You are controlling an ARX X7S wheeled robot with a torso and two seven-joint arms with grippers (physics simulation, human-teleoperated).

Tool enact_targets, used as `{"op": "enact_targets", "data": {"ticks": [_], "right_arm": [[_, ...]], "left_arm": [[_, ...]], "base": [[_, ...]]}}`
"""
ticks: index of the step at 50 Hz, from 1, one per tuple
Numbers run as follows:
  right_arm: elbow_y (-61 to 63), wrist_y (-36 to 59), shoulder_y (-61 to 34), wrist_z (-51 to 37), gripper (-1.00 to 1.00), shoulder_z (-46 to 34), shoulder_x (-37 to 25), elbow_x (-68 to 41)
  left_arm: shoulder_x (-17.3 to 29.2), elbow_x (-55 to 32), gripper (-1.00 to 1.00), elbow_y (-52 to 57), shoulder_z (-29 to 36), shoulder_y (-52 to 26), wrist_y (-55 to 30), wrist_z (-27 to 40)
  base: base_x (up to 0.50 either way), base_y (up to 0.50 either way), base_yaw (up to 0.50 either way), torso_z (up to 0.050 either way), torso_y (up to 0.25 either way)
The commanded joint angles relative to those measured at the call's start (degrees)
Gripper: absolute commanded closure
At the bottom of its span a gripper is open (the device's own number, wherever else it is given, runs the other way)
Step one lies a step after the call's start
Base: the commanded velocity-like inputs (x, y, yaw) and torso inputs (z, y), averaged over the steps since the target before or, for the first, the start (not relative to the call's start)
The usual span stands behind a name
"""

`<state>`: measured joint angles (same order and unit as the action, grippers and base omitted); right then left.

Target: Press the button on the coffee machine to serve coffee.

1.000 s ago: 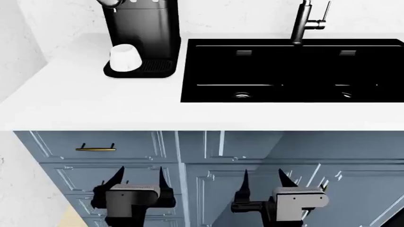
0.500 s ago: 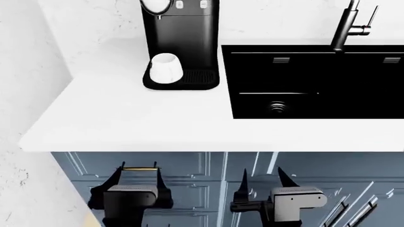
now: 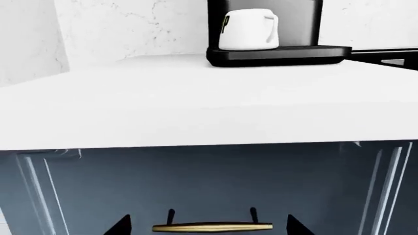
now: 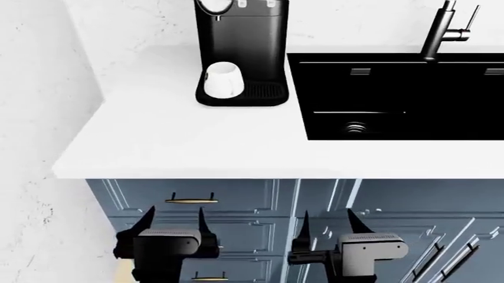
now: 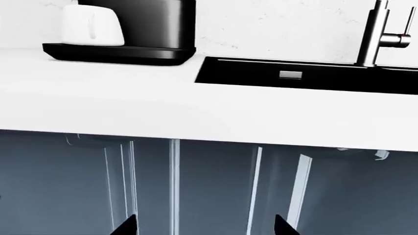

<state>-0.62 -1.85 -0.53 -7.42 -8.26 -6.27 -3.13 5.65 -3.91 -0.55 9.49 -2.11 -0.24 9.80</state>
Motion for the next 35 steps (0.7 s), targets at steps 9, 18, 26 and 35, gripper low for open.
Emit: {"op": "enact_targets", "data": {"ticks": [9,18,26,35], "right_arm": [[0.17,0.11,-0.07,-1.26,-1.00,-1.24,-1.02,-0.57],[0.01,-0.03,-0.27,-1.77,-1.00,-1.64,-1.36,-0.86],[-0.12,0.05,-0.41,-2.14,-1.00,-2.06,-1.63,-1.10],[-0.18,-0.33,-0.42,-2.42,-1.00,-2.38,-1.88,-1.68]], "left_arm": [[2.10,-1.65,-1.00,0.61,0.60,1.23,0.86,0.46],[2.25,-1.88,-1.00,0.40,1.39,0.86,0.46,0.68],[2.19,-1.70,-1.00,0.12,2.03,0.26,0.01,1.39],[1.69,-1.12,-1.00,-0.09,3.34,-0.77,-0.59,2.26]], "base": [[0.00,0.19,0.00,0.000,0.000],[0.00,0.20,0.00,0.000,0.000],[0.00,0.20,0.00,0.000,0.000],[0.00,0.03,0.00,0.000,0.000]]}}
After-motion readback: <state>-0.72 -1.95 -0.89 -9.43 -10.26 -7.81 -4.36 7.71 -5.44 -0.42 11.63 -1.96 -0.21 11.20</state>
